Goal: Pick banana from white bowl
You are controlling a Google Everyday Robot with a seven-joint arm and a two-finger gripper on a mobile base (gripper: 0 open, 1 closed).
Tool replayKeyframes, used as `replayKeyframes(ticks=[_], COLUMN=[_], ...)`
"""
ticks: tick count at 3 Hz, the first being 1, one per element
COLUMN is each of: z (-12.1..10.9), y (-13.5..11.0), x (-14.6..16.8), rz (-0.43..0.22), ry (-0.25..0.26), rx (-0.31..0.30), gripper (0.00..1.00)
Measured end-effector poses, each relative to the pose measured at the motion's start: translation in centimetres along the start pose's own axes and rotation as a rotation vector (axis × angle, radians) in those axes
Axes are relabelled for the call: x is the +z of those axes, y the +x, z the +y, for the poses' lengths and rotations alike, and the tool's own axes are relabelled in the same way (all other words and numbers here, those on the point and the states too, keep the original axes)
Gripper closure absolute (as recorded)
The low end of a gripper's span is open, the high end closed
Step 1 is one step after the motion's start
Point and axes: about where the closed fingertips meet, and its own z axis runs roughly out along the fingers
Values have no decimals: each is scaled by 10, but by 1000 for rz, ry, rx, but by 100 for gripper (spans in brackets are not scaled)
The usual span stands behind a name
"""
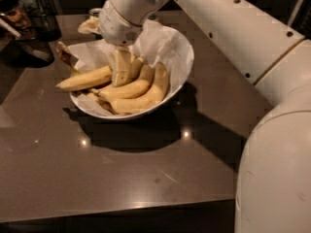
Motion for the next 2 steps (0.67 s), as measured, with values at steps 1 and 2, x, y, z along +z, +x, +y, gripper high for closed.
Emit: replayKeyframes(ticks=[1,2], z=[0,2], y=[0,1], x=[-2,-19], rz=[5,52], ry=[8,74], rx=[6,32], gripper=[0,18])
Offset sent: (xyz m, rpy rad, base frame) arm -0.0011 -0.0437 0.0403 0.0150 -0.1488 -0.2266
